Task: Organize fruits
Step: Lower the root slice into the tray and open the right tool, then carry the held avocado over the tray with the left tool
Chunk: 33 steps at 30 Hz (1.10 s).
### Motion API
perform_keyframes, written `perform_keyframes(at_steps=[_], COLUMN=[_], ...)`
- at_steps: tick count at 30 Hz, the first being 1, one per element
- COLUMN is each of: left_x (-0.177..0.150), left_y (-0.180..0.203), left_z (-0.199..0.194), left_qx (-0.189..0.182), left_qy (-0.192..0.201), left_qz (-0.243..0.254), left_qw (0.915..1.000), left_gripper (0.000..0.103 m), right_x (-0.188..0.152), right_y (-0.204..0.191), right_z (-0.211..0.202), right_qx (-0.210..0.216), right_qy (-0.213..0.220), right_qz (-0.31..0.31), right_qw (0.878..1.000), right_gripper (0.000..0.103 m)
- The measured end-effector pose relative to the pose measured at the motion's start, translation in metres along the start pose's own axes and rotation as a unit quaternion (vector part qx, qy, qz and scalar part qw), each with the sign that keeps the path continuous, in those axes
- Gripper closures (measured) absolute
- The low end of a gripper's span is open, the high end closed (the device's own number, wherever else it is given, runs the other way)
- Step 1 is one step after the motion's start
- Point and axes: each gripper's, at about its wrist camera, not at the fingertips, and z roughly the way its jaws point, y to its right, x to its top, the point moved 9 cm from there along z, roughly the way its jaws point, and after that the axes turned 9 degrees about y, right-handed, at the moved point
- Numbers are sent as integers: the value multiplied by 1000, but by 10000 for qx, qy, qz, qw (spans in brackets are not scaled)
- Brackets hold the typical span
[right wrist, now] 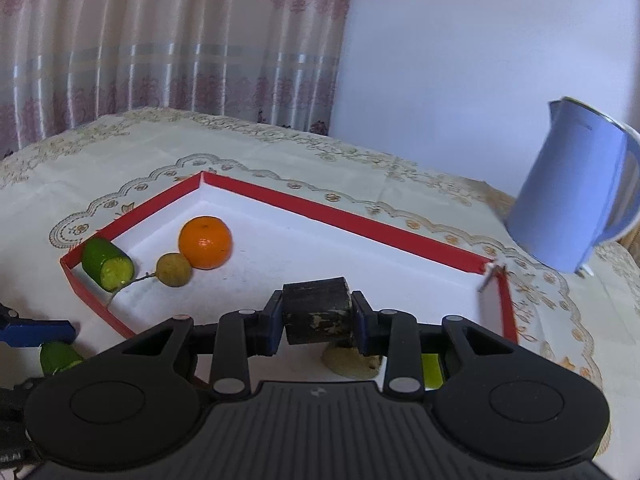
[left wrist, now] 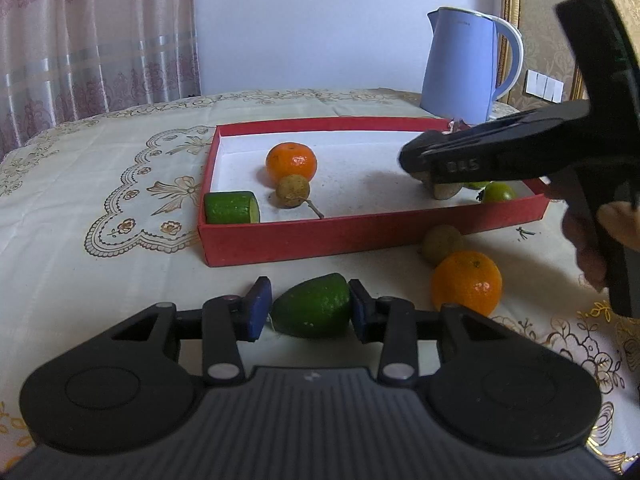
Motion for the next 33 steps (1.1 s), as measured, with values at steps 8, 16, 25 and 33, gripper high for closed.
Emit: perform_keyframes(at_steps=[8, 16, 25, 33], left_x=[0, 0, 0, 0], left_y=[1, 1, 0, 0], left_z=[0, 1, 1, 1], left_qx=[7, 16, 22, 27], left_qy=[-2, -7, -8, -9], left_qz=[13, 37, 51, 56], left_qw=[10000, 10000, 10000, 10000], left_gripper=[66, 65, 65, 64], right_x=[-10, -5, -35, -80], right_y=[-8, 1, 28, 51], right_z=[20, -6, -94, -99], right_qx=[93, 164, -141, -327], right_qy=[-271, -63, 260, -208], right_qz=[27, 405, 493, 1001], right_qw=[9996, 9990, 9983, 9942], right_gripper=[69, 49, 38, 38])
